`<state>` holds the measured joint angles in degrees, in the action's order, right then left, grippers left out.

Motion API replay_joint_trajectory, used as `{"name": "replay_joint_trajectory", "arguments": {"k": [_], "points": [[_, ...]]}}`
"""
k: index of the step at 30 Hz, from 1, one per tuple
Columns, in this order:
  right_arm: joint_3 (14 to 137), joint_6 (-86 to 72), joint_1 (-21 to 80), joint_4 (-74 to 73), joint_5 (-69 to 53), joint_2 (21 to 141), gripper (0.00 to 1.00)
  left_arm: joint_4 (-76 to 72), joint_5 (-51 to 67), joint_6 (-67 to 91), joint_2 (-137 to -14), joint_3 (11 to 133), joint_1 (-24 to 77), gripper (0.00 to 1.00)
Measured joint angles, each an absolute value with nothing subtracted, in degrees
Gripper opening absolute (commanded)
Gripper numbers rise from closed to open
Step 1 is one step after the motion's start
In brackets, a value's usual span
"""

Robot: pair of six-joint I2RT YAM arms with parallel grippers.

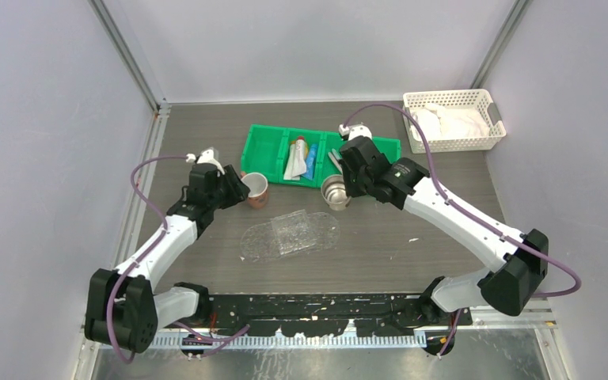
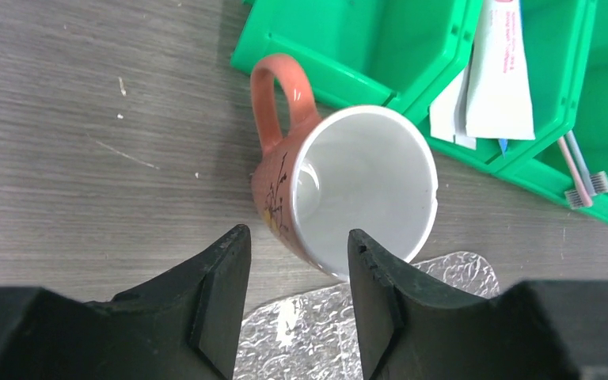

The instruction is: Prepare toiletry sets of a toothbrush and toothpaste on the tray

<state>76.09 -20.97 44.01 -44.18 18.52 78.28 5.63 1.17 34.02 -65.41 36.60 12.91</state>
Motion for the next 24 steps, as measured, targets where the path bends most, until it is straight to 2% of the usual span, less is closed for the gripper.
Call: {"name": "replay_joint_trajectory", "arguments": {"k": [4, 10, 19, 24], "points": [[70.9, -21.3, 42.4, -43.7, 18.3, 78.2, 0.01, 7.7, 1.5, 34.0, -65.8, 37.0, 13.0, 0.45], [67.4, -21.9, 41.2, -41.5, 17.0, 78.2, 0.01, 9.6, 2.6, 34.0, -69.2, 39.7, 13.0, 0.25], [62.0, -23.2, 41.2, -36.7, 12.6, 78.3, 0.01, 12.9, 3.9, 33.3, -72.6, 44.2, 13.0, 0.17], [61.3, -23.3, 41.2, -35.3, 11.1, 78.3, 0.01, 17.7, 4.6, 32.4, -72.4, 46.8, 13.1, 0.16]]}}
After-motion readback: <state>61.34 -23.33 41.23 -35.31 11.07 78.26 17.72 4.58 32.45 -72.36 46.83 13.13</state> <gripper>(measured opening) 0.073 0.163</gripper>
